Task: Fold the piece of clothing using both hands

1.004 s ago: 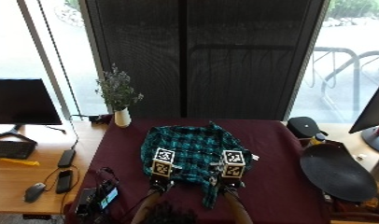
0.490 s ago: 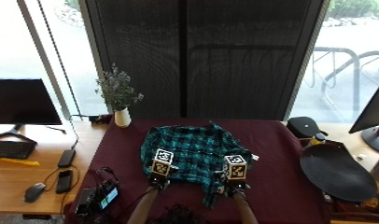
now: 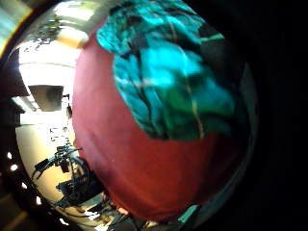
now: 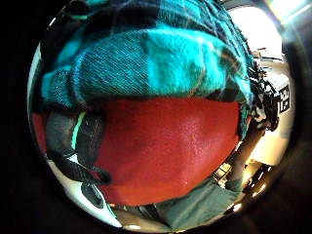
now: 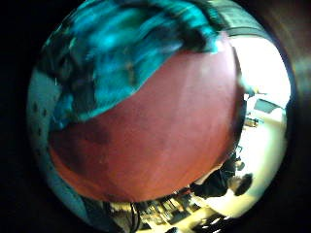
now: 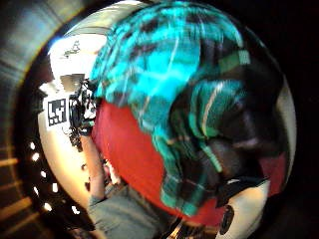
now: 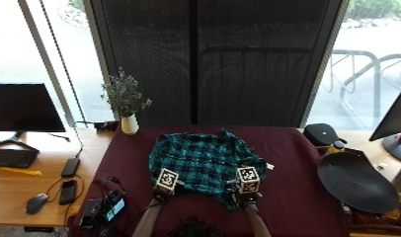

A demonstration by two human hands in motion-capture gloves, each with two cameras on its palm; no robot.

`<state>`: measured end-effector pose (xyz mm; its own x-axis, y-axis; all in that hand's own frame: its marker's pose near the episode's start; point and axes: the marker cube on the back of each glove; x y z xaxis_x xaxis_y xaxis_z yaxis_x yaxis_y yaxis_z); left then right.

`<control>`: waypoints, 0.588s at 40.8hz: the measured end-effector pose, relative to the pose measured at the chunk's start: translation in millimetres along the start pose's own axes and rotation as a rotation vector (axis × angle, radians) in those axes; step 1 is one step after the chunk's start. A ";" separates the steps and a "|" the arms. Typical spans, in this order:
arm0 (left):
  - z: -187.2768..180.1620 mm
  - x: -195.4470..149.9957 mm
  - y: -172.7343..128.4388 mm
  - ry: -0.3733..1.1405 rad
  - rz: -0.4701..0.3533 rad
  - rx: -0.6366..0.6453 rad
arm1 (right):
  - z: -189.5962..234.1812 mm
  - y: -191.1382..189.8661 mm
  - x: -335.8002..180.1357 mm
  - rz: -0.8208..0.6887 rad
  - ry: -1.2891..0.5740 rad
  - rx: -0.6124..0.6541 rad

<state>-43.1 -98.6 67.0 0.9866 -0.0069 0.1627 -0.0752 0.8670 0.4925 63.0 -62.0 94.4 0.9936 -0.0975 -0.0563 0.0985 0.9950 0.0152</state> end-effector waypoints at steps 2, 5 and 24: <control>-6.2 6.9 -3.8 -0.038 0.038 0.139 | 0.6 -1.6 5.6 0.026 0.032 0.050; -5.2 19.0 -5.3 -0.063 0.103 0.208 | -21.7 18.4 -1.8 0.015 0.014 0.072; -119.2 -9.5 53.0 0.144 0.269 -0.330 | -100.3 51.7 19.0 -0.139 -0.154 -0.086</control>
<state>-39.2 6.8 -10.4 0.9499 0.2901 0.1160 -0.3052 0.9410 0.1463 81.4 -10.4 -5.9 0.9681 -0.2290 0.1014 0.2364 0.9693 -0.0682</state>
